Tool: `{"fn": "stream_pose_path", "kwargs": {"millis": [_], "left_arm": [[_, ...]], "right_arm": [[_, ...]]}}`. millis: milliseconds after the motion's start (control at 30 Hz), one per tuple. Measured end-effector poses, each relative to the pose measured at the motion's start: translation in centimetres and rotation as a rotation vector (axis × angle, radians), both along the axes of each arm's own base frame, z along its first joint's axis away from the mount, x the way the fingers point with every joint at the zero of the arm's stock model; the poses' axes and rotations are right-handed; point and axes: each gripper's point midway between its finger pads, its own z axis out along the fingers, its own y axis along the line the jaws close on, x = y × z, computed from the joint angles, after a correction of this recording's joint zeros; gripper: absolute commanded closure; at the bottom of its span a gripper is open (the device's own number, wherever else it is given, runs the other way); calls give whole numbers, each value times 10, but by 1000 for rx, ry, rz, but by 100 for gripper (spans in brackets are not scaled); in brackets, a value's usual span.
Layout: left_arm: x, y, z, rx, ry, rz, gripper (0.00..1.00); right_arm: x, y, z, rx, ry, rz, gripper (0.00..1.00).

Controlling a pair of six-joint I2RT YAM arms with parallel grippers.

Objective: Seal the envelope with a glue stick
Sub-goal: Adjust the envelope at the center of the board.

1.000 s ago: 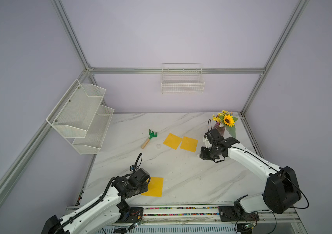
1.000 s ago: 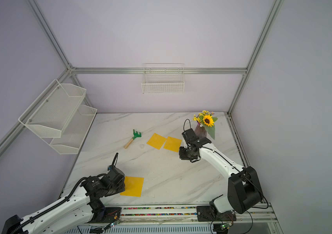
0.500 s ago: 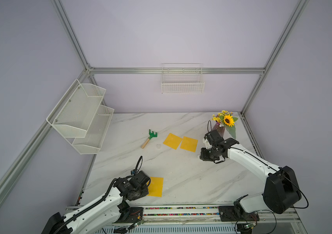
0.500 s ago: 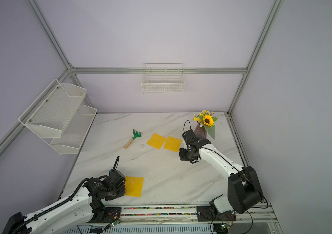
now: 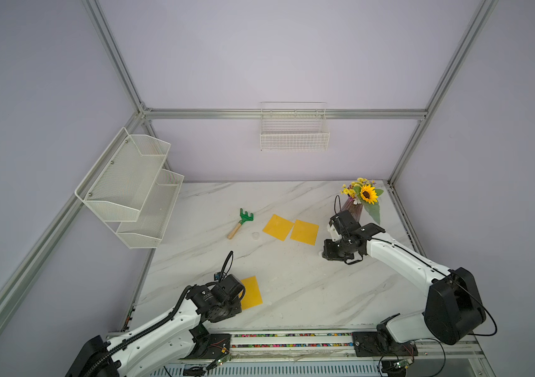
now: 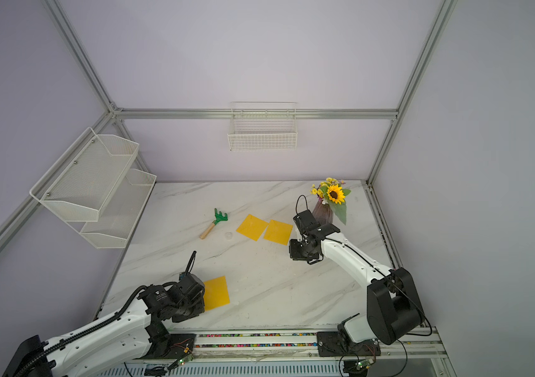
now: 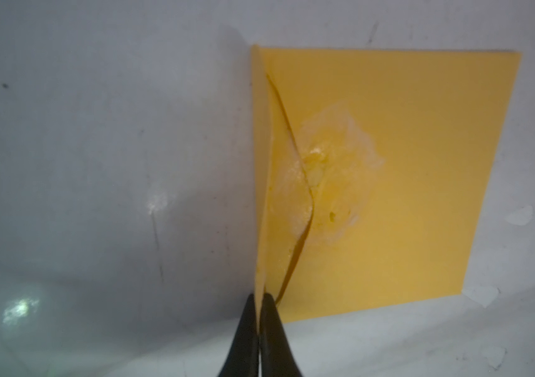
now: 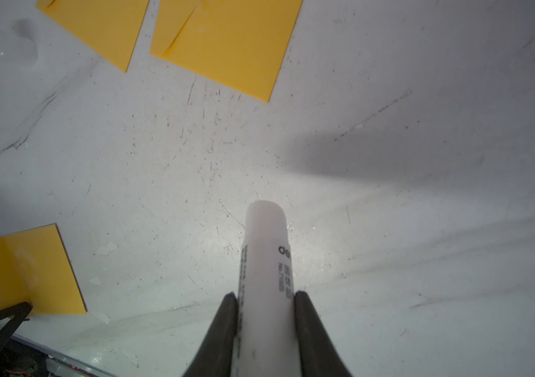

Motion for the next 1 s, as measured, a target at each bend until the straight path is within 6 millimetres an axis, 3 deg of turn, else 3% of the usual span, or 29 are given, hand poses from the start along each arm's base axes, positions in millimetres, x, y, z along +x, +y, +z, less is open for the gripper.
{"fn": "stream_pose_path", "kwargs": {"millis": [100, 300, 567, 767, 1000], "left_arm": [[6, -7, 1, 12, 0, -42, 100], [27, -36, 7, 26, 5, -199, 100], [57, -118, 25, -47, -60, -544, 100], [65, -184, 20, -77, -79, -784, 100], [73, -229, 10, -181, -122, -877, 100]], "right_arm": [[-1, 0, 0, -2, 5, 1, 100], [-9, -4, -3, -20, 31, 18, 100], [-26, -3, 3, -8, 93, 54, 100], [-49, 6, 0, 52, 217, 76, 100], [-73, 7, -8, 30, 352, 68, 100]]}}
